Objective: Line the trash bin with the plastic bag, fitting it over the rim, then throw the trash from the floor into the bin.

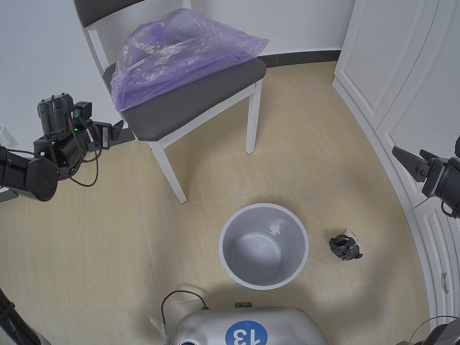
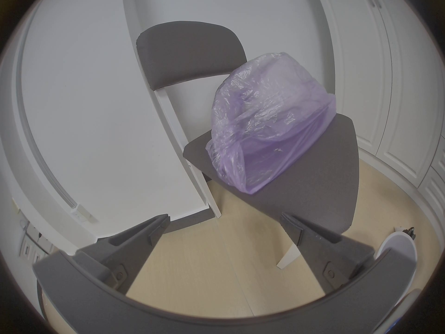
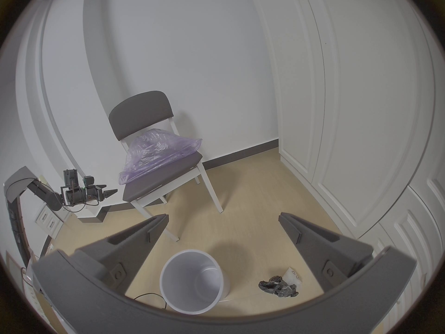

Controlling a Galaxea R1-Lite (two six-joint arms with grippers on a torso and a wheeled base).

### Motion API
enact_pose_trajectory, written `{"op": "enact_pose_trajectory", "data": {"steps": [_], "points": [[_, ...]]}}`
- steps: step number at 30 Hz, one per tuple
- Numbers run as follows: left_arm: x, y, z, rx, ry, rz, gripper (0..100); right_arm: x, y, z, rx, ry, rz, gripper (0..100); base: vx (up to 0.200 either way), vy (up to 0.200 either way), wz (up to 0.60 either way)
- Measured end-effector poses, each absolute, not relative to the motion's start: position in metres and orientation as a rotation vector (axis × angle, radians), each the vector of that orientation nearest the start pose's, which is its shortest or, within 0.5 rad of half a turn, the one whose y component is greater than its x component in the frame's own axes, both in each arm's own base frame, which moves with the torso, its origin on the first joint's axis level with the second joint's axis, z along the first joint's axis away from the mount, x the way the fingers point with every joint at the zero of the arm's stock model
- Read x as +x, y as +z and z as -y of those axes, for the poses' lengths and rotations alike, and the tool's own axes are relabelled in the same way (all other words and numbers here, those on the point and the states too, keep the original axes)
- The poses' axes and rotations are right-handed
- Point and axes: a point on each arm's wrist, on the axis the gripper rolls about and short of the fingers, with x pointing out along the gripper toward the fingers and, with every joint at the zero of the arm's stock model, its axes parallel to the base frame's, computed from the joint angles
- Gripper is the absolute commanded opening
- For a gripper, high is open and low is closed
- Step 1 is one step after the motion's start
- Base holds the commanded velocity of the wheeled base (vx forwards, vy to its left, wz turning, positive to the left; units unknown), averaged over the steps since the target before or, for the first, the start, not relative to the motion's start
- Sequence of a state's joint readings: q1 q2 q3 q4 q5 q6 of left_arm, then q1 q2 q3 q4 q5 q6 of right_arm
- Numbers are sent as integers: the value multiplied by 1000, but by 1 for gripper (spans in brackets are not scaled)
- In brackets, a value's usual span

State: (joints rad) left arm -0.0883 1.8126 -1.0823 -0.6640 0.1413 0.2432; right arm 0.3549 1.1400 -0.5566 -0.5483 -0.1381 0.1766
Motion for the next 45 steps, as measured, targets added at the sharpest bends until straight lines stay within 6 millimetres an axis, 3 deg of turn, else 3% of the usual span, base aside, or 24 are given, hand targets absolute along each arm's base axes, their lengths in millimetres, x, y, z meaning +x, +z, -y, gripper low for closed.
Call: {"op": "enact_pose_trajectory", "data": {"steps": [27, 28, 39, 45], "points": [[395, 231, 33, 234, 54, -6, 100, 155, 237, -54, 169, 218, -51, 100, 0, 0, 0], [396, 231, 33, 233, 54, -4, 0, 155, 237, -54, 169, 218, -51, 100, 0, 0, 0], [402, 235, 36, 225, 50, 31, 0, 155, 236, -55, 169, 221, -52, 100, 0, 0, 0], [394, 243, 49, 199, 17, 55, 0, 155, 235, -58, 170, 239, -52, 100, 0, 0, 0]]}}
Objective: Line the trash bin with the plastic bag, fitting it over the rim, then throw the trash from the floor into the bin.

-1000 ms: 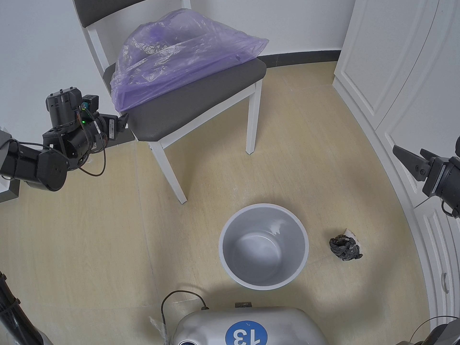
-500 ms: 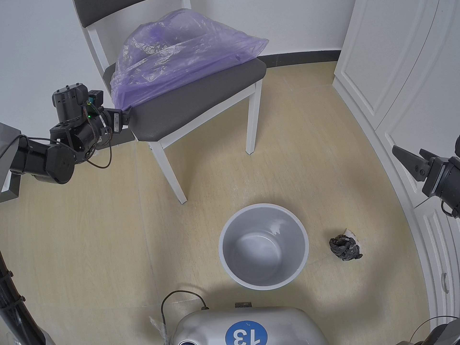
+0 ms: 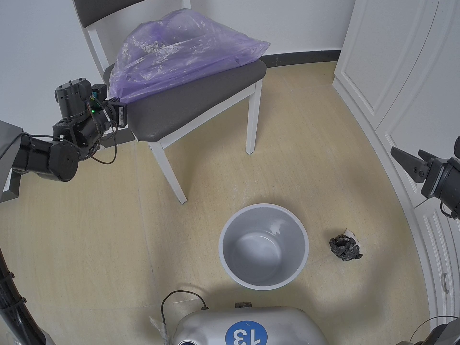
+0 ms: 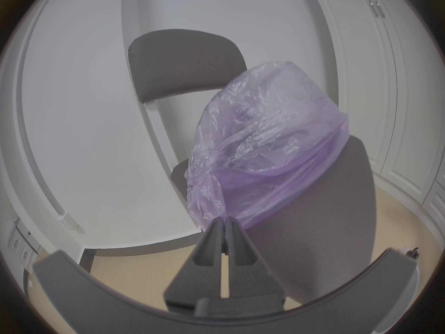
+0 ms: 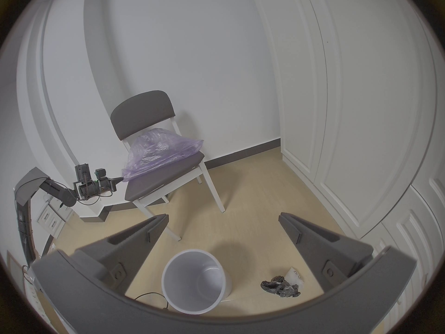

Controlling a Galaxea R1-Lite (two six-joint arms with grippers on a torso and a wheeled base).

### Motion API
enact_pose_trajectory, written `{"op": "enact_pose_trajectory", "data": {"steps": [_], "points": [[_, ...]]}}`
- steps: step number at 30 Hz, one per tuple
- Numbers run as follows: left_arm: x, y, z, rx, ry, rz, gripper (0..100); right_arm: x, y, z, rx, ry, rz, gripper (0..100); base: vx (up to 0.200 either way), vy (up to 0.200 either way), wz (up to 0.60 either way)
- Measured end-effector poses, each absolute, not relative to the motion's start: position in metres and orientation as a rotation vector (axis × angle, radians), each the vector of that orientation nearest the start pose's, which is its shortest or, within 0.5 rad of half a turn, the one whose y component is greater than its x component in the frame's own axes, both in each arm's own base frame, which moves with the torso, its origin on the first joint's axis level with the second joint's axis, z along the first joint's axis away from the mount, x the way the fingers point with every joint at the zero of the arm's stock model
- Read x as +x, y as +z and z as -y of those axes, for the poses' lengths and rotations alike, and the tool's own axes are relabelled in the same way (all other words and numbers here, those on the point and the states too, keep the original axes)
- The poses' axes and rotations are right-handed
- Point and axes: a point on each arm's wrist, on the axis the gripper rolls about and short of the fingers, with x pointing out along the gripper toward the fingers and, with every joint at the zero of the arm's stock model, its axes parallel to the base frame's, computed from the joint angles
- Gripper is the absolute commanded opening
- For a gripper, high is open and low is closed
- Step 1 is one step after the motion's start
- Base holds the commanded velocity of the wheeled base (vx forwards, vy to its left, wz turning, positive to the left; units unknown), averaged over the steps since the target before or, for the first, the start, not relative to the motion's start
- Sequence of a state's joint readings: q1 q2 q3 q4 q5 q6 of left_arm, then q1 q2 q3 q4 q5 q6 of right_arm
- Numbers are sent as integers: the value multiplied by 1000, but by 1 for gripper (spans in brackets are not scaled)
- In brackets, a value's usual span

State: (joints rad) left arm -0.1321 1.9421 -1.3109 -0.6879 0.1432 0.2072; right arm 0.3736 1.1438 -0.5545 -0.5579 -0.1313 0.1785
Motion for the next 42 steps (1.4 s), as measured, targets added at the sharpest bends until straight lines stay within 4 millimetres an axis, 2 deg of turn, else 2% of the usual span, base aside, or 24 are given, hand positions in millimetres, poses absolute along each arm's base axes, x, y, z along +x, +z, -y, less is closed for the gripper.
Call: {"op": "enact_pose_trajectory", "data": {"steps": [12, 29, 36, 42], "points": [[342, 277, 77, 175, -82, 121, 0, 153, 232, -65, 158, 276, -64, 100, 0, 0, 0], [246, 331, 86, 192, -190, 113, 0, 137, 246, -52, 134, 244, 18, 100, 0, 0, 0], [211, 344, 84, 270, -222, 87, 0, 131, 243, -51, 120, 256, 17, 100, 0, 0, 0], [181, 370, 88, 274, -265, 147, 0, 126, 242, -54, 113, 290, 19, 100, 0, 0, 0]]}}
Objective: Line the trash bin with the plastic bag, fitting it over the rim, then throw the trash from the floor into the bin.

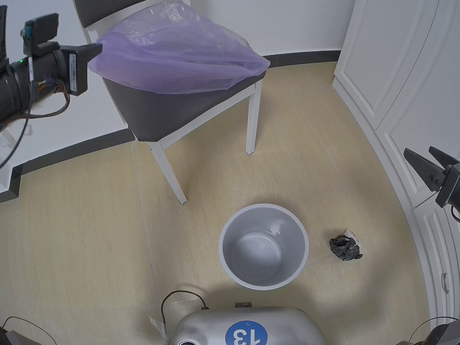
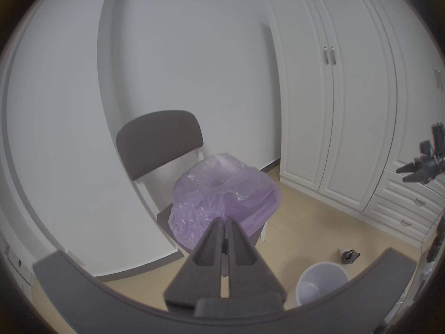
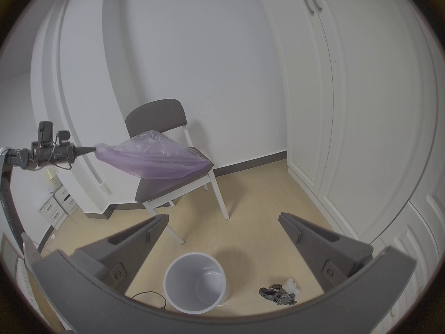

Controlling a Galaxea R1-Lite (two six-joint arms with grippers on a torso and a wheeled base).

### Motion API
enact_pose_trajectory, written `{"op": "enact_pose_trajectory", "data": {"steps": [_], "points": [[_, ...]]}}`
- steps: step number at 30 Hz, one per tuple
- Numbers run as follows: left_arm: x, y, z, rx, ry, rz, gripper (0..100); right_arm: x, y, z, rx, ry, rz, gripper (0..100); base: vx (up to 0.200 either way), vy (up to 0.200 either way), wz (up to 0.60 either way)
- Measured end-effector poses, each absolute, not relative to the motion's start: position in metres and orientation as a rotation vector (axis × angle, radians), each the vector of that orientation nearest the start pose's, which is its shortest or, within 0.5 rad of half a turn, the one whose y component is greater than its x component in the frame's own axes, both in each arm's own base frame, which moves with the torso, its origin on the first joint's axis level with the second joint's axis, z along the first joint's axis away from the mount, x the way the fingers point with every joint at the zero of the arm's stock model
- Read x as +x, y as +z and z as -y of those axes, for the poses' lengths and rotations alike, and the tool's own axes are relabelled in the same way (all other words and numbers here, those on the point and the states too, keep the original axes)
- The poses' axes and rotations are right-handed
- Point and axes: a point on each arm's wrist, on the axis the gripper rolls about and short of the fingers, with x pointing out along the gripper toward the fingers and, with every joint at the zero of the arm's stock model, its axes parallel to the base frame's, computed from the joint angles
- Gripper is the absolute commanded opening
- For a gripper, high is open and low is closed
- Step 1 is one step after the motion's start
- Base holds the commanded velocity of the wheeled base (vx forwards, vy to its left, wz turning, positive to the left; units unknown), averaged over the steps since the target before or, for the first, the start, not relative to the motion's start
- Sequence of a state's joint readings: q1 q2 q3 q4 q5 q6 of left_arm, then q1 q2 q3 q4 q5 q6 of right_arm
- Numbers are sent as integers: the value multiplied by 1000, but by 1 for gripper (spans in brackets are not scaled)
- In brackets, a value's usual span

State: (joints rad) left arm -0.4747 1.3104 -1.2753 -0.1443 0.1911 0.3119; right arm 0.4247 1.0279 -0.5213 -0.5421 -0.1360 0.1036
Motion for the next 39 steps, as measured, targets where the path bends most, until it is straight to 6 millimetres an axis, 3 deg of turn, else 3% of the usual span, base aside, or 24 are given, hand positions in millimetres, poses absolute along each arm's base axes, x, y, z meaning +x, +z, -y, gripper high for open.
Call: {"op": "enact_pose_trajectory", "data": {"steps": [7, 13, 29, 39], "points": [[158, 403, 100, 228, -316, 242, 0, 125, 237, -60, 110, 331, 1, 100, 0, 0, 0], [148, 417, 111, 194, -381, 297, 0, 133, 229, -68, 115, 350, -49, 100, 0, 0, 0], [129, 426, 130, 183, -476, 329, 0, 159, 201, -104, 266, 431, -225, 100, 0, 0, 0], [108, 427, 132, 195, -537, 334, 0, 170, 190, -115, 340, 443, -304, 100, 0, 0, 0]]}}
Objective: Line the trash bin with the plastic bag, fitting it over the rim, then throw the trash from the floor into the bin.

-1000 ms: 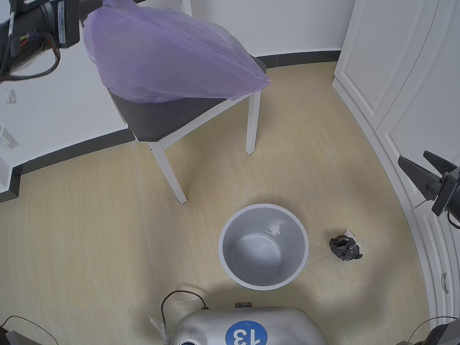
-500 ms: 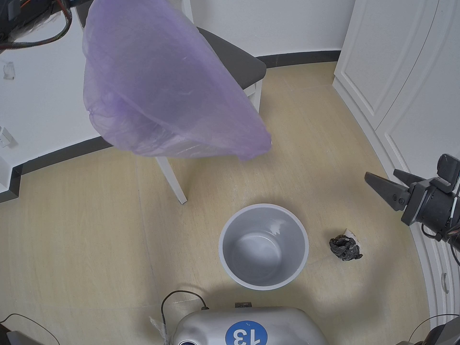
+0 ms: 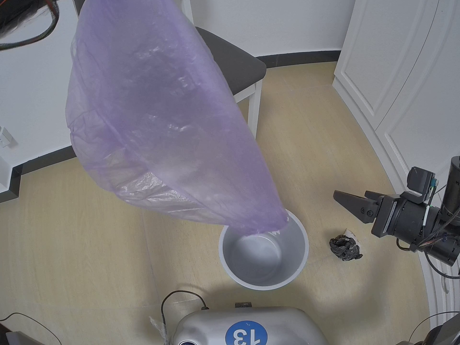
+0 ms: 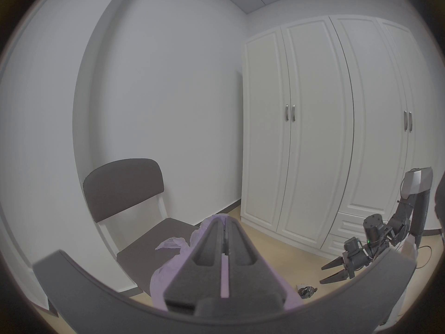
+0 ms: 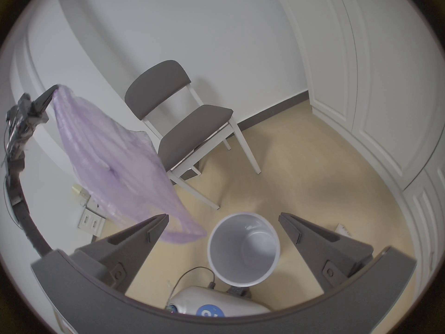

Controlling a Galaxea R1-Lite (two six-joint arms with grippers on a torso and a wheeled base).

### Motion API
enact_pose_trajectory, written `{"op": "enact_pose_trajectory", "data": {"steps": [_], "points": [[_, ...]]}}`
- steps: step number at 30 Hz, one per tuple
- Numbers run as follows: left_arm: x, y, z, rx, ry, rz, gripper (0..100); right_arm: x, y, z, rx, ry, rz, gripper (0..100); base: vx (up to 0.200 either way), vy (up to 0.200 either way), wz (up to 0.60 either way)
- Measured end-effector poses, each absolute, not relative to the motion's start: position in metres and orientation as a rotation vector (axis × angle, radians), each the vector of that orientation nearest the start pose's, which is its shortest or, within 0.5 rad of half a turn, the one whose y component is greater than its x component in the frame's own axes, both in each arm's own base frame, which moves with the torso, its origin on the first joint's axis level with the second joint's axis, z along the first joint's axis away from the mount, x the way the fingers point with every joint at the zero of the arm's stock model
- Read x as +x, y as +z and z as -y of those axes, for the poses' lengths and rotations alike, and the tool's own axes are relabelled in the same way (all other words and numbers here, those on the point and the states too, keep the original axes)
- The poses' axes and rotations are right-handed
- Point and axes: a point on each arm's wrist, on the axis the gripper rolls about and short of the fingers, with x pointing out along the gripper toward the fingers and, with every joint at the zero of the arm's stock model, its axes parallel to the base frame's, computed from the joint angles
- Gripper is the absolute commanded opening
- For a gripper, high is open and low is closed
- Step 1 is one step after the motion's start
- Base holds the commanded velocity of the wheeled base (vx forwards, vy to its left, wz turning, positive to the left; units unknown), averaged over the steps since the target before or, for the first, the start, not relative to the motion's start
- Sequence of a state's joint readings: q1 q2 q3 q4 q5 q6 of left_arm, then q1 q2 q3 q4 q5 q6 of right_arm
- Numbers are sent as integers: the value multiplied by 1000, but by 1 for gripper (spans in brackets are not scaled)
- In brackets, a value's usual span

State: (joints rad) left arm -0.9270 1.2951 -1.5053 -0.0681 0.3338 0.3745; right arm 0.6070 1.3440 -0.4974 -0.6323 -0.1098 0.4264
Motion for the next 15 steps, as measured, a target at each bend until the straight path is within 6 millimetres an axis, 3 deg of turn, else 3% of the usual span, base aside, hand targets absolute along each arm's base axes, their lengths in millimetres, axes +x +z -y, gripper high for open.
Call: {"op": "enact_pose_trajectory", "data": {"steps": [15], "points": [[92, 439, 144, 161, -584, 369, 0, 165, 178, -125, 338, 520, -372, 100, 0, 0, 0]]}}
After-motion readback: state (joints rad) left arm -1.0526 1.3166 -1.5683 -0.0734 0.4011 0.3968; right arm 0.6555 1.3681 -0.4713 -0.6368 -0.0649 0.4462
